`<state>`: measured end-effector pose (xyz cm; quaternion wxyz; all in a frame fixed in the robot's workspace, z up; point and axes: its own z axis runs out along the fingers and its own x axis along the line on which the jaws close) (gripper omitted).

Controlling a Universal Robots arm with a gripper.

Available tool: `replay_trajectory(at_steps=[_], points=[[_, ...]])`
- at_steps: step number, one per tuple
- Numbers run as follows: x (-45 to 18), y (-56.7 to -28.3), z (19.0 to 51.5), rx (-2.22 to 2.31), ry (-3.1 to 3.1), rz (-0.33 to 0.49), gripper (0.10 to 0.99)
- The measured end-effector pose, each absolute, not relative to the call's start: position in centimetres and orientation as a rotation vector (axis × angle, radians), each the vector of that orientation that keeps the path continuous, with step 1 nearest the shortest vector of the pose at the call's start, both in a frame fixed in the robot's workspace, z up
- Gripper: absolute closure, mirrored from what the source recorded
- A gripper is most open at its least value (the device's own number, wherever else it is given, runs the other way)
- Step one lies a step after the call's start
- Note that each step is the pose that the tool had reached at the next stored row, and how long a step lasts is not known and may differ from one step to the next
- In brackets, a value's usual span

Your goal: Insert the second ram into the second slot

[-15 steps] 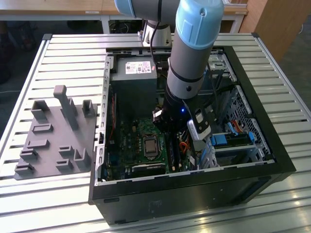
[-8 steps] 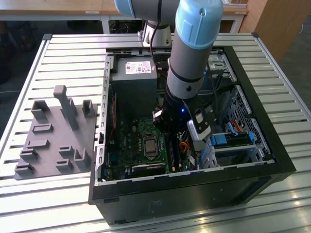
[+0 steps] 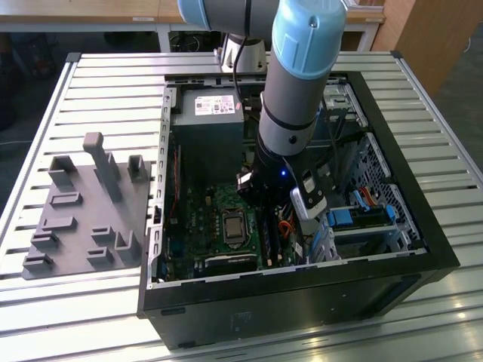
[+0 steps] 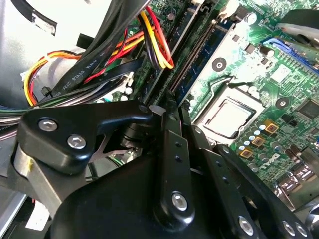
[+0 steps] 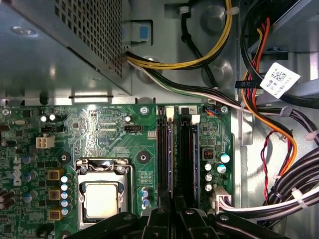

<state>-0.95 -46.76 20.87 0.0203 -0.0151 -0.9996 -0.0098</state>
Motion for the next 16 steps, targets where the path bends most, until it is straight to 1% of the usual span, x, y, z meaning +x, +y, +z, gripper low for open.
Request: replay_trajectory(at_steps=[3,4,13,14,15,16], points=[[-1.0,-46.8,20.9,-0.047,-3.100,-0.031,0.937],[-1.0,-46.8,20.9,-0.047,-3.100,-0.031,0.878],[-1.0,-46.8,22.5,-0.047,-3.100,-0.029,0.878],[-1.0,-46.8,22.6,-0.047,-3.099,-0.029,0.890],[-0.9,-46.8,22.6,-0.047,-3.099,-0.029,0.957],[-0.9,-46.8,22.6,-0.047,-3.099,-0.029,0.980]])
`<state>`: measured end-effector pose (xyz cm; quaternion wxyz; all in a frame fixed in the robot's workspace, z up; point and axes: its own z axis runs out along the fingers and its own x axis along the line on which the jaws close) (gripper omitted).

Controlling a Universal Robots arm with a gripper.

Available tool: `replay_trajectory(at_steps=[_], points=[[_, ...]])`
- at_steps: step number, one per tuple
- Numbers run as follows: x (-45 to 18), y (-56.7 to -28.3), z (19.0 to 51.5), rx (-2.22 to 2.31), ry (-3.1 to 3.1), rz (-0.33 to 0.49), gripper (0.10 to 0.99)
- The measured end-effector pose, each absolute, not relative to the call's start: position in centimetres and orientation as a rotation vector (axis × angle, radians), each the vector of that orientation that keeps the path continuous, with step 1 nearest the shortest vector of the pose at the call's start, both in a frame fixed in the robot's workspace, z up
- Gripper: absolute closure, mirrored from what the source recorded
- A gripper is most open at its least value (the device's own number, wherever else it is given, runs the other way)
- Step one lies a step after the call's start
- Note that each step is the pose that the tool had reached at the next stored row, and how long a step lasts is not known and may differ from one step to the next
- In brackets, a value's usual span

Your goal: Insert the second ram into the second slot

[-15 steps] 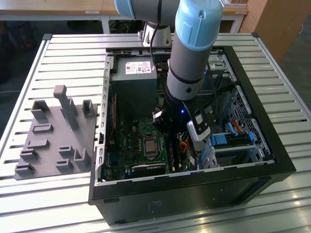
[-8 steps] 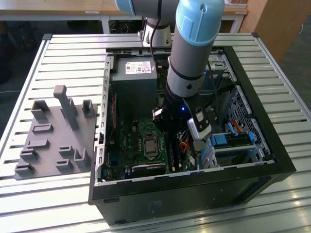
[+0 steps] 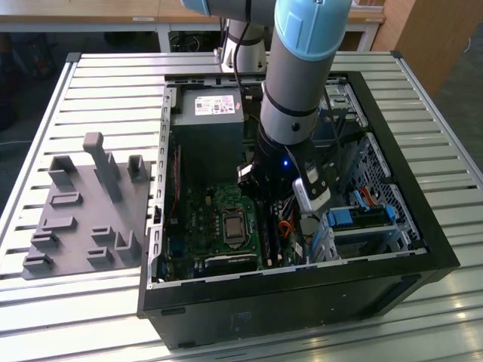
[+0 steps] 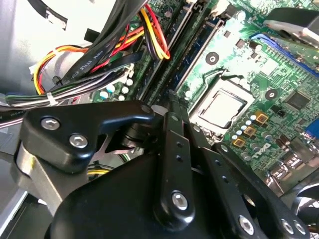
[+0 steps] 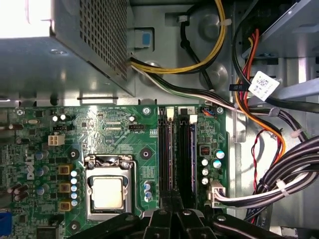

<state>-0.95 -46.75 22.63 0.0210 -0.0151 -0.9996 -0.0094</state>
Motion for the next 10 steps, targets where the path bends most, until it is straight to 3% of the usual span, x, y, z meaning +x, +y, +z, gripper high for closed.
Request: replay_trajectory(at_steps=[10], points=[[-0.87,-46.76,22.12,-0.047,-3.099,-0.028,0.980]])
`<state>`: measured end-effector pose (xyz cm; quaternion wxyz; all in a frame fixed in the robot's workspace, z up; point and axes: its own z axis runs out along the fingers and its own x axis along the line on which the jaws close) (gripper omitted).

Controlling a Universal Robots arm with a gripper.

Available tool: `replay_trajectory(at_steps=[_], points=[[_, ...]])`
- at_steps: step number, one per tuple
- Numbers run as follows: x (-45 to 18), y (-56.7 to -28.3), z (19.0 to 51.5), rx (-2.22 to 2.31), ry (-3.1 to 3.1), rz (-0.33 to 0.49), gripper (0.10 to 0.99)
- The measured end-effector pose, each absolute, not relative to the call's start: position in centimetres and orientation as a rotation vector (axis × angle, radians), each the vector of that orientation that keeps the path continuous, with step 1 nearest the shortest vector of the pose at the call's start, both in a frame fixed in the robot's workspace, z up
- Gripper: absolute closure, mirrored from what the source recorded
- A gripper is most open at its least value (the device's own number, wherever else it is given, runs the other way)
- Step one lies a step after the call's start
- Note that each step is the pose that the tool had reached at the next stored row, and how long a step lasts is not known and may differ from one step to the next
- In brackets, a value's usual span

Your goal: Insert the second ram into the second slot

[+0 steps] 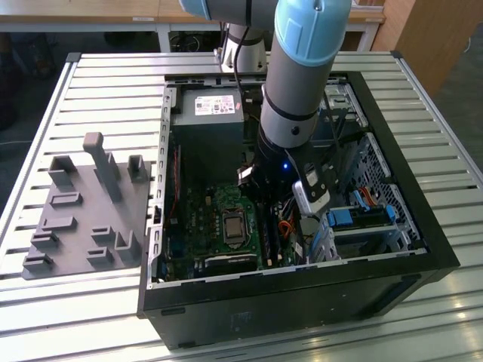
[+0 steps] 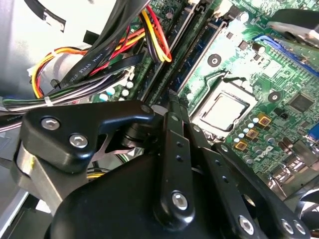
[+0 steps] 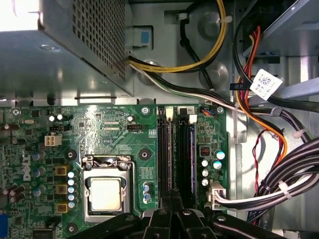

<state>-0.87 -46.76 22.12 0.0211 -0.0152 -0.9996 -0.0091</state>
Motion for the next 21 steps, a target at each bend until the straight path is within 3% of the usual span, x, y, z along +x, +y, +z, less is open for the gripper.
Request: replay_trajectory(at_steps=[11,21], points=[[-0.9,-46.8,21.5,-0.047,-3.099,-0.027,0.980],[-0.9,-46.8,23.2,-0.047,-3.099,-0.029,0.980]])
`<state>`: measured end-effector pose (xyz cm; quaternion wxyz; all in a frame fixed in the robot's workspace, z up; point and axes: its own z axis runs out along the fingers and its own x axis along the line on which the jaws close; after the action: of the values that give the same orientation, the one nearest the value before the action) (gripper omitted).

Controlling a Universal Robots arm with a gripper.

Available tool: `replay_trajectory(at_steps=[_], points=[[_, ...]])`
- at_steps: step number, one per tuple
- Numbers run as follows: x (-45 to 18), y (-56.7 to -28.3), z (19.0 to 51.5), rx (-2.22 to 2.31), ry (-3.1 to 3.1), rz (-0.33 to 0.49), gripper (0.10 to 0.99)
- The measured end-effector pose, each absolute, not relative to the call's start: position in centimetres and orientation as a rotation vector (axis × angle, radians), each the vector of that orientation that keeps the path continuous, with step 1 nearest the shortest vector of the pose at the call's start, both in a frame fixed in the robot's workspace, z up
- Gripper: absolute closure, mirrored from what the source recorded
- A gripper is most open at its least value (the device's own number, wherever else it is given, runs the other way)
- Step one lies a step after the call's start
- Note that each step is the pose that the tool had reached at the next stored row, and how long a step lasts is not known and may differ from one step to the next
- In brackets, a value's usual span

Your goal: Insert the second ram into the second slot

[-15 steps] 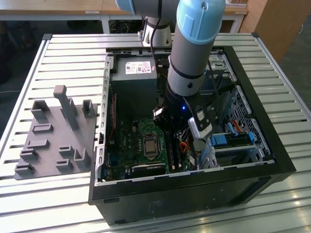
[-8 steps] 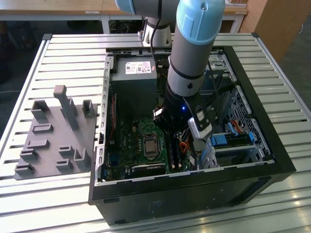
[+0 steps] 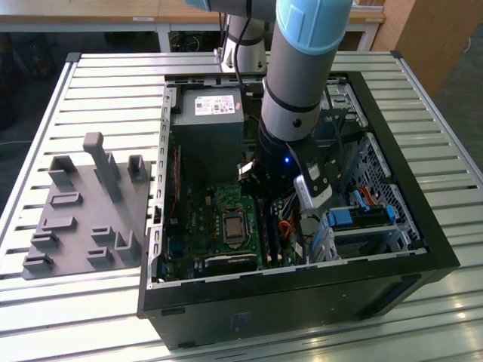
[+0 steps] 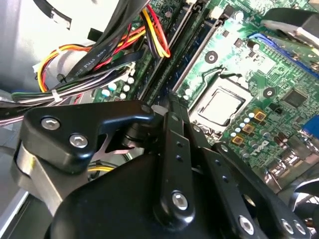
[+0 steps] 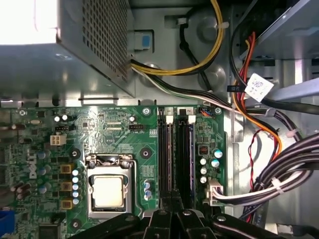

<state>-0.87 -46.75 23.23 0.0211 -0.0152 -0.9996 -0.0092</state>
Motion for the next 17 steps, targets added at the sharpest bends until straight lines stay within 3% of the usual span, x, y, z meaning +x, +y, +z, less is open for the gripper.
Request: replay_trajectory(at_steps=[17], points=[[-0.9,-46.7,24.8,-0.047,-3.099,-0.029,0.980]])
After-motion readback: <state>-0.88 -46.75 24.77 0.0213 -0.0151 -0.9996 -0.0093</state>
